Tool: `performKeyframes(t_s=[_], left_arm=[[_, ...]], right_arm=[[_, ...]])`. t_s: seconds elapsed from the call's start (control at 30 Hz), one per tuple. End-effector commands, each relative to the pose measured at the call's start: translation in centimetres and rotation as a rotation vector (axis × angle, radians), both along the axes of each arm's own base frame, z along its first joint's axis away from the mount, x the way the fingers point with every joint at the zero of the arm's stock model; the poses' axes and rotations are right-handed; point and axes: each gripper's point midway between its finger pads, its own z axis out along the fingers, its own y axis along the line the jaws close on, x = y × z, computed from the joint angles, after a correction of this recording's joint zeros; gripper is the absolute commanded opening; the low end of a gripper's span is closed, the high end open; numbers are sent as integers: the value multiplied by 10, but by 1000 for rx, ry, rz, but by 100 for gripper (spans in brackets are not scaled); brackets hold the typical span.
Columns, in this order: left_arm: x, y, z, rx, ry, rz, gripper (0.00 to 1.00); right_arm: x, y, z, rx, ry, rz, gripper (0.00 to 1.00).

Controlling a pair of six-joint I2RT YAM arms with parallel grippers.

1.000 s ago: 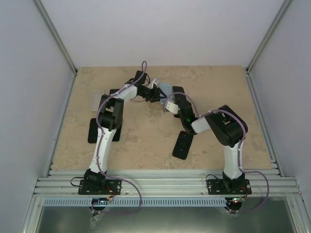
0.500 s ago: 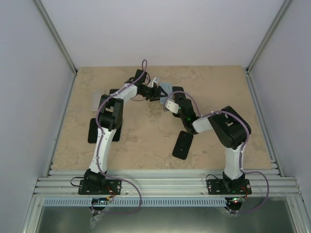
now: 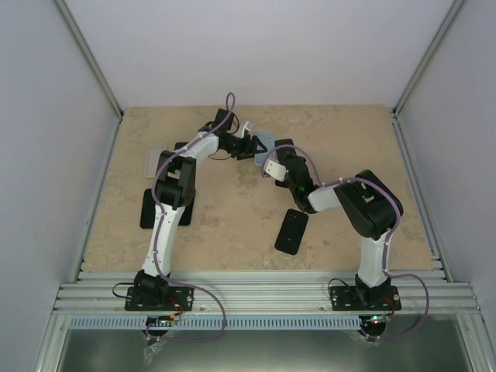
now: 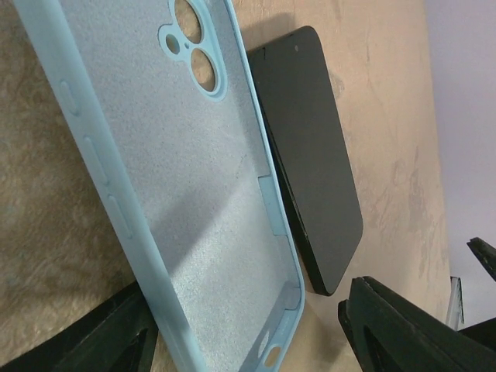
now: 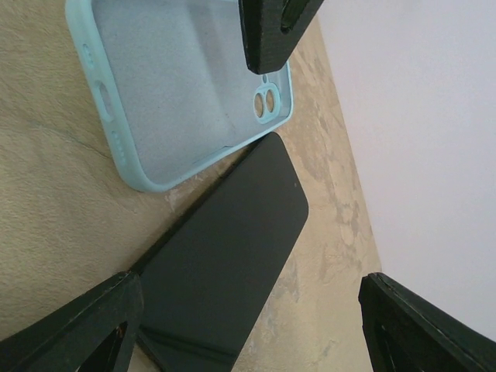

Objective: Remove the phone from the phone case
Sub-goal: Place the phone at the center of the board.

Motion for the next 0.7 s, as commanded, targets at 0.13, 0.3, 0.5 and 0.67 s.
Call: performKeyframes(t_s=[0.13, 0.3, 0.5, 0.67], left_arm=[[1, 9, 3, 60, -14, 17, 70], [-2, 10, 5, 51, -12, 11, 71], [-2, 15, 7, 58, -13, 41, 73], [-2, 19, 10, 72, -21, 55, 74]], right_arm=[[8, 2, 9, 62, 25, 11, 83], [-3, 13, 33, 268, 197, 46, 91], [-10, 10, 67, 540, 408, 28, 91], [1, -18, 60, 744, 619, -91, 92]])
